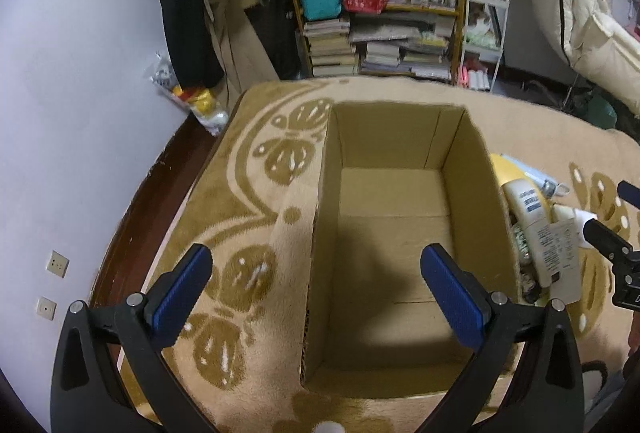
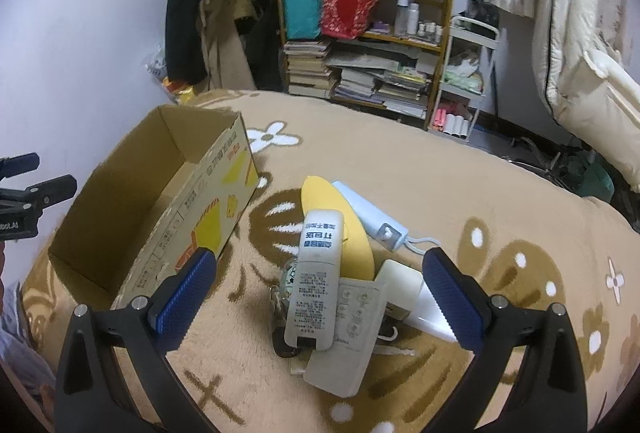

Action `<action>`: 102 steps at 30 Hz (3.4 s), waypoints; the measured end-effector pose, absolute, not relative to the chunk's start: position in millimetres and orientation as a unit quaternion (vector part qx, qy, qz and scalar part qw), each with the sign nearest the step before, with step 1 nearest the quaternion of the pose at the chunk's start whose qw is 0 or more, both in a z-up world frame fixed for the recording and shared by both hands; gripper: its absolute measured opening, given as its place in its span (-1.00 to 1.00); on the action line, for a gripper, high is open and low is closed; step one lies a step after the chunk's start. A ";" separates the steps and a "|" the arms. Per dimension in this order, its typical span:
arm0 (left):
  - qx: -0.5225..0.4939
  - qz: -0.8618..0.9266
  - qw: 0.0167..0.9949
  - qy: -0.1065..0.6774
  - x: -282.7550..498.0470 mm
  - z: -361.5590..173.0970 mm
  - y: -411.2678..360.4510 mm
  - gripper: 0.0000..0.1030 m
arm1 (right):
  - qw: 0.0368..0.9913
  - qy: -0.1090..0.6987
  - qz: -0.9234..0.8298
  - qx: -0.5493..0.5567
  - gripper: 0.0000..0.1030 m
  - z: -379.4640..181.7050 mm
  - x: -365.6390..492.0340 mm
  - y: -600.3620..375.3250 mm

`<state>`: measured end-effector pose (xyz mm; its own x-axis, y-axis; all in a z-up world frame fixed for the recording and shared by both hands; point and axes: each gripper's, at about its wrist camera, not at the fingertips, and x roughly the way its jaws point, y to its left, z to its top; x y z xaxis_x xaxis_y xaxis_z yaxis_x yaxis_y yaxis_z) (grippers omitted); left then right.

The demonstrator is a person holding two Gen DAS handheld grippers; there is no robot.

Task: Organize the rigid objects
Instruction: 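Move the left tool over the box while the right tool reaches the items, then grasp the white TV remote with the right tool and drop it into the box, then reach the right tool back to the green keychain pouch and grasp it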

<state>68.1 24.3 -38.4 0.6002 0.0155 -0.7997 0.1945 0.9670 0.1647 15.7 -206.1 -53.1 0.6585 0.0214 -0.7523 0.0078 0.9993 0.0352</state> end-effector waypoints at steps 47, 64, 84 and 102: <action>0.134 -0.031 0.808 0.573 90.1 -120.4 26.5 -0.77 | 0.881 0.473 0.000 0.003 -0.16 -127.0 66.3 -189.4; 0.125 -0.031 0.807 0.577 92.3 -123.7 32.4 -0.76 | 0.918 0.386 0.070 0.052 -0.16 -31.7 78.7 -131.7; 0.113 -0.027 0.807 0.579 94.1 -122.9 36.0 -0.75 | 0.888 0.436 0.116 0.090 -0.17 -72.4 86.8 -86.6; 0.123 -0.021 0.803 0.582 91.4 -119.0 33.5 -0.73 | 0.911 0.404 0.066 0.054 0.59 -33.6 74.7 -130.8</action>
